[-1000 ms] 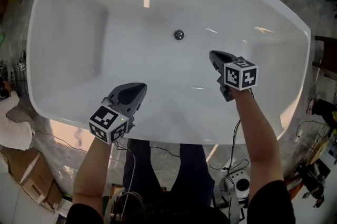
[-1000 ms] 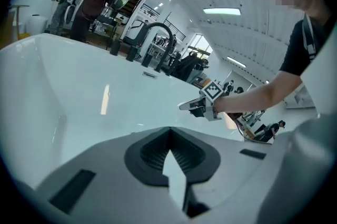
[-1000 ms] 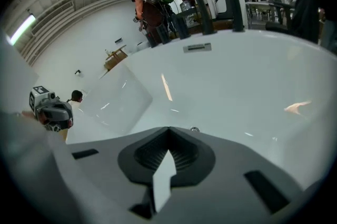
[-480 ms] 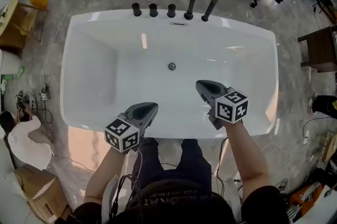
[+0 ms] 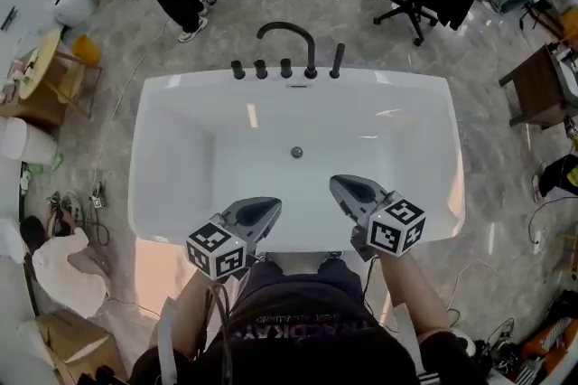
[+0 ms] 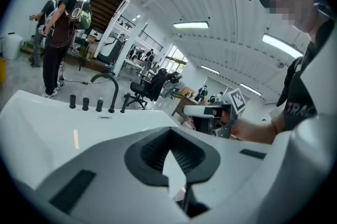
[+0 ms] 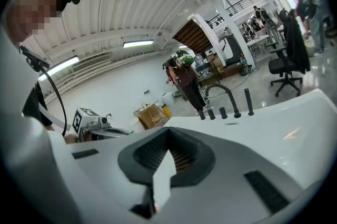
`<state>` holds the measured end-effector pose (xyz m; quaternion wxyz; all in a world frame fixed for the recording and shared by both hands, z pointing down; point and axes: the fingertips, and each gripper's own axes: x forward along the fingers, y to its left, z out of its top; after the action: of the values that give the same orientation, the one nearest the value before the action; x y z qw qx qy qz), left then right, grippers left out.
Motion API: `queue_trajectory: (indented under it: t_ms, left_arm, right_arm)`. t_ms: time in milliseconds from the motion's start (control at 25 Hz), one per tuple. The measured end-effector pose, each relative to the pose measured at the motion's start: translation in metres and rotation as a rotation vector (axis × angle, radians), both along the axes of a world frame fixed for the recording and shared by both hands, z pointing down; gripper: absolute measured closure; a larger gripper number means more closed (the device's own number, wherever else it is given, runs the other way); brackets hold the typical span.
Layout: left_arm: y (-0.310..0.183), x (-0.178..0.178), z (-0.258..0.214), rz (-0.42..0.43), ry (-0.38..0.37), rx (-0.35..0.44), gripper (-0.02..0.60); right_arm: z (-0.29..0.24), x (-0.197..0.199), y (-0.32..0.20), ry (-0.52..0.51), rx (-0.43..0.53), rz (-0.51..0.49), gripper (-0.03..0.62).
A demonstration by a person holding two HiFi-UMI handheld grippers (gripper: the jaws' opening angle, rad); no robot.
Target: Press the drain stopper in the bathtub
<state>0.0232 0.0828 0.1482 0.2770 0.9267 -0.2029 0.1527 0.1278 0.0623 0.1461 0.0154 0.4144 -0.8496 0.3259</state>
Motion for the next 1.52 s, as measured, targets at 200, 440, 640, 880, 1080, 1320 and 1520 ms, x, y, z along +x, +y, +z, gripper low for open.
queue_trajectory:
  t_ms: [200, 440, 640, 880, 1080, 1320, 1520]
  left_arm:
    - [0.022, 0.024, -0.028, 0.077, 0.046, -0.016, 0.572]
    - [0.040, 0.041, -0.068, 0.125, 0.157, -0.041, 0.572]
    - [0.052, 0.043, -0.053, 0.146, 0.118, -0.049, 0.572]
    - [0.072, 0.058, -0.040, 0.220, 0.066, -0.071, 0.572]
    - [0.087, 0.057, -0.035, 0.239, 0.019, -0.070, 0.572]
    - [0.093, 0.050, -0.037, 0.212, 0.021, -0.082, 0.572]
    - [0.093, 0.043, -0.036, 0.199, 0.030, -0.069, 0.572]
  right_arm:
    - [-0.037, -0.006, 0.030, -0.034, 0.063, -0.006, 0.578]
    - [-0.067, -0.018, 0.063, -0.053, 0.120, -0.016, 0.579]
    - [-0.074, -0.022, 0.080, -0.047, 0.137, -0.013, 0.579]
    - [-0.072, -0.031, 0.097, -0.036, 0.150, -0.049, 0.578]
    - [-0.070, -0.031, 0.106, -0.093, 0.137, -0.040, 0.578]
    - [-0.069, -0.040, 0.103, -0.112, 0.118, -0.091, 0.577]
    - [-0.069, -0.039, 0.100, -0.111, 0.114, -0.091, 0.577]
